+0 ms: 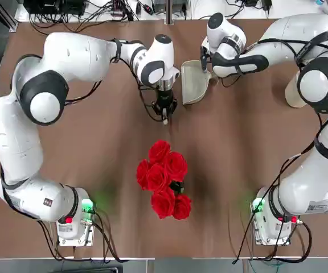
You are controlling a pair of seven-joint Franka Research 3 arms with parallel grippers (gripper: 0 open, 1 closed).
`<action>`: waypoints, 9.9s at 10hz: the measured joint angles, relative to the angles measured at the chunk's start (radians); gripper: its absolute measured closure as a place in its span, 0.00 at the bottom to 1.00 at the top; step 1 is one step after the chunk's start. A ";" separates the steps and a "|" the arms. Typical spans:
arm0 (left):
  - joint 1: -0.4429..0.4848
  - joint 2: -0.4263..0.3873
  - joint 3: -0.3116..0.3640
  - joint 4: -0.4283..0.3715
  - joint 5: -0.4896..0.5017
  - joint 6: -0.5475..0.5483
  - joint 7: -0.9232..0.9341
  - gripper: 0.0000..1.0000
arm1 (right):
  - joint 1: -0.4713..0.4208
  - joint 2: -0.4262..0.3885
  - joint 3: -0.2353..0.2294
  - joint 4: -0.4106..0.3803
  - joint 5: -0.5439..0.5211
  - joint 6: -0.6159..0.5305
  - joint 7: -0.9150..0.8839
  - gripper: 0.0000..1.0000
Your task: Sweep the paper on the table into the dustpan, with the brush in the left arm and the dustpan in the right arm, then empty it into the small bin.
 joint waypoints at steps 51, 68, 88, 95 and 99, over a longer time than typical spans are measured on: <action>0.225 -0.266 0.169 -0.101 0.021 -0.166 0.389 0.73 | 0.005 0.018 0.040 0.064 0.009 -0.045 0.046 0.67; 0.811 -0.307 0.171 -0.351 0.020 0.018 1.008 0.73 | -0.116 -0.258 -0.136 0.068 0.529 -0.067 -0.229 0.67; 0.807 -0.379 0.119 0.002 0.021 -0.311 1.017 0.00 | -0.372 -0.320 -0.202 0.103 0.578 -0.238 0.518 0.67; 0.678 -0.518 0.269 0.035 -0.035 -0.341 1.005 0.00 | -0.416 -0.348 -0.202 0.116 0.664 -0.327 0.836 0.67; 0.458 -0.542 0.459 0.076 -0.097 -0.386 1.000 0.00 | -0.470 -0.410 -0.202 0.063 0.769 -0.365 0.944 0.67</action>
